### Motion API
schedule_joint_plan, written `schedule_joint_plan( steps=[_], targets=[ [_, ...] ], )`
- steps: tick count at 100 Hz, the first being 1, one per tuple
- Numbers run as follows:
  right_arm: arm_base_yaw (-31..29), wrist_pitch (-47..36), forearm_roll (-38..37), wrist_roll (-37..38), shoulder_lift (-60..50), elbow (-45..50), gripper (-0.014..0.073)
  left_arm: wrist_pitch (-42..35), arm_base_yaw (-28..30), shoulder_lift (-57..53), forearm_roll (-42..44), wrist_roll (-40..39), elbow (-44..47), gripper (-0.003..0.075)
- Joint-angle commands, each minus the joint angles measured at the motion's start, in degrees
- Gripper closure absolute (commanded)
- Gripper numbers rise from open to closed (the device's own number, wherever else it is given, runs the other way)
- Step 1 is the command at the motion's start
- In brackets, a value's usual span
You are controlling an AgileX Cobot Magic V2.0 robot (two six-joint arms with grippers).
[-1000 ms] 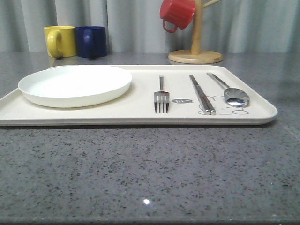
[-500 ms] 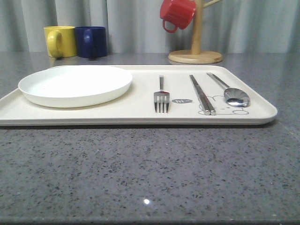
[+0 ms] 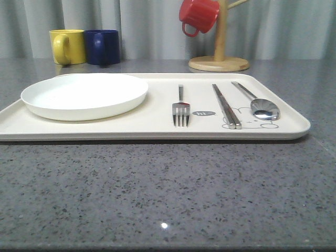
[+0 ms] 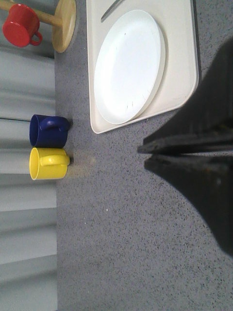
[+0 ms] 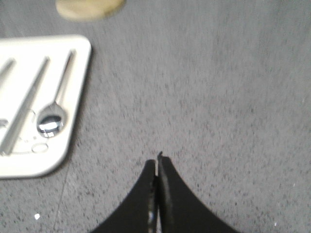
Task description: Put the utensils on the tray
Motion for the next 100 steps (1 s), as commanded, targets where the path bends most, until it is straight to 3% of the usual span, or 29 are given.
schedule_joint_plan(
  steps=[1, 39, 74, 87, 100],
  targets=[
    [-0.40, -7.25, -0.20, -0.74, -4.22, 0.35, 0.0657, -4.44, -0.29, 0.91, -0.51, -0.04, -1.49, 0.0739],
    [-0.40, -18.05, -1.33, -0.74, -18.77, 10.87, 0.0657, -4.44, -0.29, 0.91, -0.51, -0.04, -1.49, 0.0739],
    [-0.40, -36.47, -3.76, -0.74, -19.50, 26.59, 0.0657, -4.44, -0.29, 0.91, -0.51, -0.04, -1.49, 0.0739],
    [-0.40, -40.75, -3.72, -0.74, -19.50, 32.42, 0.0657, -4.44, -0.29, 0.91, -0.51, -0.04, -1.49, 0.0739],
    [-0.40, -40.50, -5.10, -0.88, -19.50, 32.34, 0.0657, -4.44, -0.29, 0.91, -0.51, -0.04, -1.49, 0.0739]
  ],
)
